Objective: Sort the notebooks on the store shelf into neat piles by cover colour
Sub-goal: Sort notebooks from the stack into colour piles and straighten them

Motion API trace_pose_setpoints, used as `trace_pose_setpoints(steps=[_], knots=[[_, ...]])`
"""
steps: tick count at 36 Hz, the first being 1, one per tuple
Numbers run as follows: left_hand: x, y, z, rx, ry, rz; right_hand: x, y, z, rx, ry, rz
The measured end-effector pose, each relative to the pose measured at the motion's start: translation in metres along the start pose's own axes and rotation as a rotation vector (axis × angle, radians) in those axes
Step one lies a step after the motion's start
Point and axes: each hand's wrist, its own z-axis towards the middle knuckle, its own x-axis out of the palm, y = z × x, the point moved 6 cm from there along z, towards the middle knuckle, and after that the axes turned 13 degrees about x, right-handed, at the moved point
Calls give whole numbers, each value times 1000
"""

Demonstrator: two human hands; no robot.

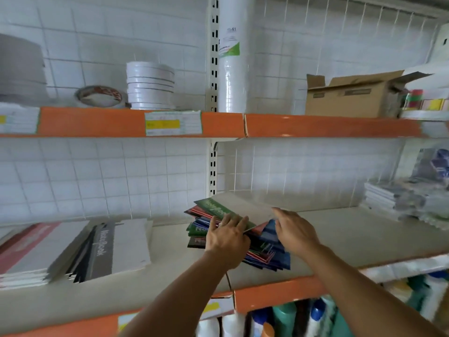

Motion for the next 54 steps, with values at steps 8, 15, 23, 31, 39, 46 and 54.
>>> trace_pose_setpoints(steps=[8, 15, 23, 31, 39, 46, 54], knots=[[-14, 2, -9, -59, -13, 154, 12, 10, 9, -9, 33, 101], [-21, 11, -12, -99, 6, 291, 14, 13, 17, 1, 213, 173], [-27, 23, -25, -103, -61, 222, 24, 26, 9, 28, 563, 171], [-33, 30, -41, -114, -166, 192, 27, 28, 11, 22, 665, 101], [-35, 41, -60, -167, -134, 179, 16, 35, 4, -98, 363, -188], [-37, 53, -78, -249, -140, 171, 8, 43, -3, -154, 208, -235], [-42, 52, -86, -263, -143, 173, 0, 63, -24, -212, 51, -285]])
